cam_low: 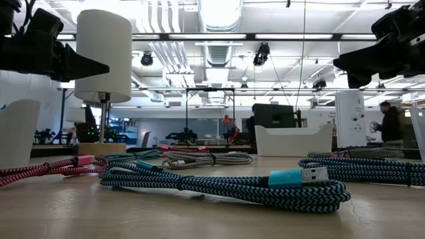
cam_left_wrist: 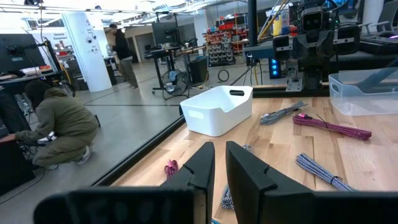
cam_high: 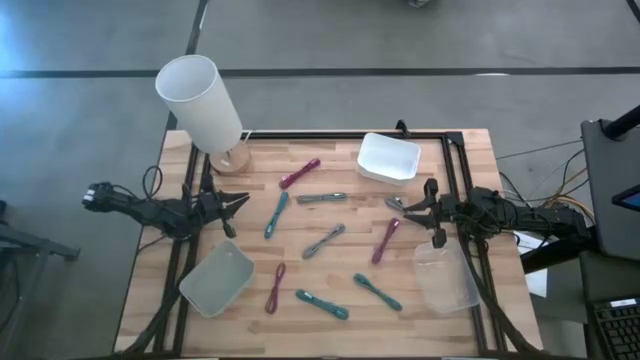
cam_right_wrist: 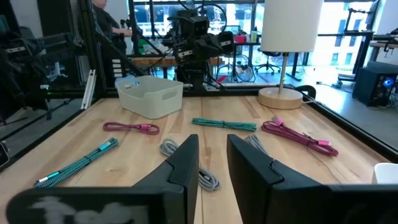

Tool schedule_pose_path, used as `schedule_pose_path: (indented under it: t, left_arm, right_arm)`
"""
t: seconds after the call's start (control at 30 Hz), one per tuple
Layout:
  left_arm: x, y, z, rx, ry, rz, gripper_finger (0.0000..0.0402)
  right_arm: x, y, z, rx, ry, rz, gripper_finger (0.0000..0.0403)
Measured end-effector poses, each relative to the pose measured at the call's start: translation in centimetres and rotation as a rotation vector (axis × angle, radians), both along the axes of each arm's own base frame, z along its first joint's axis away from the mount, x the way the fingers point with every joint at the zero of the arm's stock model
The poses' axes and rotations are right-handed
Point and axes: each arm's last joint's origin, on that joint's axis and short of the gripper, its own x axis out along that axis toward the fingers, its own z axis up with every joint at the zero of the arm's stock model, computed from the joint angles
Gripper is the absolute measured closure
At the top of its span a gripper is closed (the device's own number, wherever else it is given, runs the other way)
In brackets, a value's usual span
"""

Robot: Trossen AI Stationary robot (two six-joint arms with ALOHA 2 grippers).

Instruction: Pick & Place USB Port

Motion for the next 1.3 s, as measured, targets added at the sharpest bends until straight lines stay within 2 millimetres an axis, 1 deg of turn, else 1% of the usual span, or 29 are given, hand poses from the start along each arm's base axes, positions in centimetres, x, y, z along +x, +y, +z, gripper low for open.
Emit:
schedule_pose_path:
  t: [0.23, 0.7, 1.13, 1.17, 1.3]
  left_arm:
    - [0.00, 0.00, -0.01, 0.000, 0.001, 0.000, 0.0355]
    - [0.00, 0.00, 0.00, 0.000, 0.000, 0.000, 0.0355]
    - [0.00, 0.00, 0.00, 0.000, 0.000, 0.000, 0.0355]
    - [0.00, 0.00, -0.01, 0.000, 0.000, 0.000, 0.0355]
    - [0.00, 0.00, 0.00, 0.000, 0.000, 0.000, 0.0355]
  right_arm:
    - [0.00, 0.00, 0.00, 0.001, 0.000, 0.000, 0.0335]
    - [0.00, 0.00, -0.01, 0.001, 0.000, 0.000, 0.0316]
    - [0.00, 0.00, -0.01, 0.001, 0.000, 0.000, 0.0335]
    - [0.00, 0.00, 0.00, -0.006, 0.000, 0.000, 0.0334]
    - [0.00, 0.00, 0.10, -0.132, -0.012, 0.001, 0.0327]
